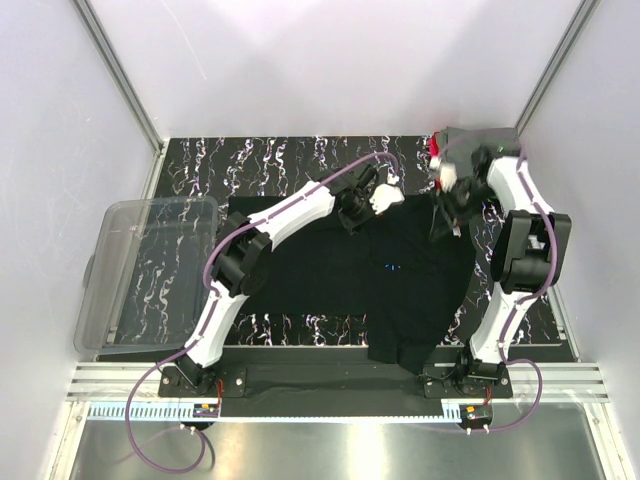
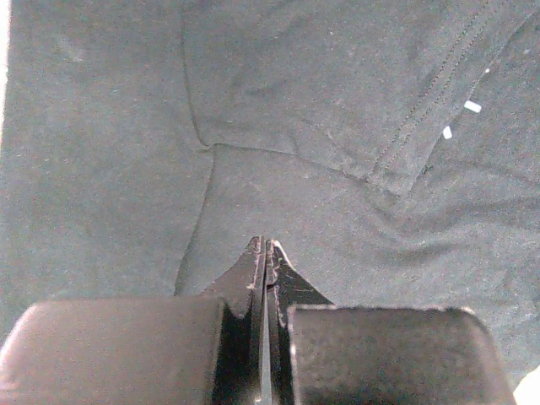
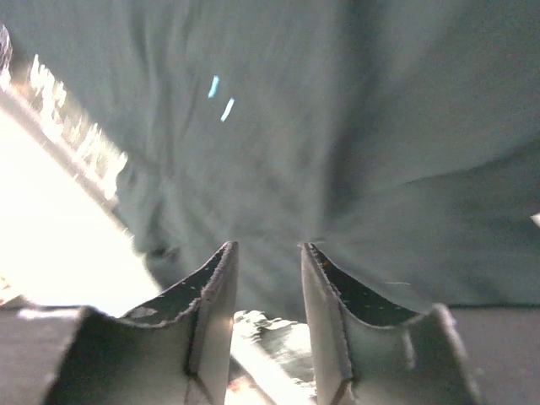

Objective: Fold and stack the t-shirts
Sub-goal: Fold the tshirt

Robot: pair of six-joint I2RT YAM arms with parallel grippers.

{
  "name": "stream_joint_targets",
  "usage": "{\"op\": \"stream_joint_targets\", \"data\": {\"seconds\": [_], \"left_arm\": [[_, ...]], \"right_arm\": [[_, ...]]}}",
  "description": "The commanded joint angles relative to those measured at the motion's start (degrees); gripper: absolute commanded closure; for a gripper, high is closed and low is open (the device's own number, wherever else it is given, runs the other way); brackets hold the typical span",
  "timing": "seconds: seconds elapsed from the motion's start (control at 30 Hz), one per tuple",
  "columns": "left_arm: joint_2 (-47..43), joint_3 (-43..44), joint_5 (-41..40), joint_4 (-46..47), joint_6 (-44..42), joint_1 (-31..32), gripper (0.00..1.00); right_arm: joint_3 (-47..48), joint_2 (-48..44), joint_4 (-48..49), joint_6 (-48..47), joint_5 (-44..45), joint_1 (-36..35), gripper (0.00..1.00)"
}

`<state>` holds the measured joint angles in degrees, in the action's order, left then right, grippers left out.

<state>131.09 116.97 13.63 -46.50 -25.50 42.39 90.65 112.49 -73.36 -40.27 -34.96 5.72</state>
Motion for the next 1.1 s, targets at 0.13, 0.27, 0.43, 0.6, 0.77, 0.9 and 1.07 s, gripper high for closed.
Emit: {"op": "stream_joint_targets", "data": {"seconds": [0.13,0.27,0.43,0.6,0.77,0.9,1.07], "left_arm": [[-5.41,1.60,-0.97,1.68,0.09,-5.29,1.00],[-4.88,1.95,-0.36,1.68,0.53,-7.93,1.00],[-2.07,9.74,7.36,1.59,4.30,-7.50,1.00],[1.98,14.69,13.61,1.68,6.16,-2.68,0.99],[2.86,10.31,19.93,2.38,10.02,-0.91,0.99],[3.30,5.65,21.97,3.08,11.43,0.41,0.99],[4.53,2.48,21.97,3.17,11.35,1.55,1.00]], "right_arm": [[18.50,2.20,9.98,4.05,7.09,2.19,0.57],[20.53,9.40,12.53,5.64,7.01,2.19,0.64],[19.91,13.28,18.95,9.24,8.15,2.19,0.66],[24.74,18.82,19.75,9.86,8.51,2.19,0.68],[26.77,21.80,20.98,8.81,8.86,2.37,0.67],[27.30,23.04,21.60,8.46,8.51,2.63,0.68],[27.38,24.45,22.82,8.02,8.42,2.90,0.68]]}}
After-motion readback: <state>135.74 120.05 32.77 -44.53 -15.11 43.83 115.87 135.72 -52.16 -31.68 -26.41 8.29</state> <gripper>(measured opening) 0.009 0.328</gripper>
